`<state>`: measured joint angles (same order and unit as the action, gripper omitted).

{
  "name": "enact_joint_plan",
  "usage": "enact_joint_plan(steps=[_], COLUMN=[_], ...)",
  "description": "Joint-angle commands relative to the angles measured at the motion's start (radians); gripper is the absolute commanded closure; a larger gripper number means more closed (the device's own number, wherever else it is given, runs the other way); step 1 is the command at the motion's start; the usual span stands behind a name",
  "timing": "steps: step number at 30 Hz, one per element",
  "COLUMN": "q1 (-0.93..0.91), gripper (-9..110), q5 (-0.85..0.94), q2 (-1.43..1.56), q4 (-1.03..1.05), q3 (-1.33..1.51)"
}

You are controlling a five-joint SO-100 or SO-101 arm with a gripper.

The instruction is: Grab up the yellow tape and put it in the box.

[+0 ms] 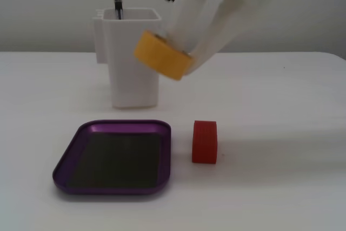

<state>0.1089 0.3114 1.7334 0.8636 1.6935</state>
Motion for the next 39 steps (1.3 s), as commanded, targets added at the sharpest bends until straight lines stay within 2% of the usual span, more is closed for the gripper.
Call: enact_joint_plan(steps=[1, 7, 14, 24, 28, 33, 39], q1=[-0.005, -0.06, -0.124, -0.112, -0.114, -0.112, -0.123], gripper=[102, 102, 102, 102, 101, 94, 93], q5=[-0.002, -0.003, -0.005, -0.006, -0.006, -0.006, -0.006], q2=[-0.066, -0.187, -0.31, -0.37, -0.362, -0.351, -0.347], q4=[-0.114, -0.232, -0.225, -0.222, -0.178, -0.133, 0.155], q3=[-0.044, -0.046, -0.133, -0.144, -0.149, -0.163, -0.416])
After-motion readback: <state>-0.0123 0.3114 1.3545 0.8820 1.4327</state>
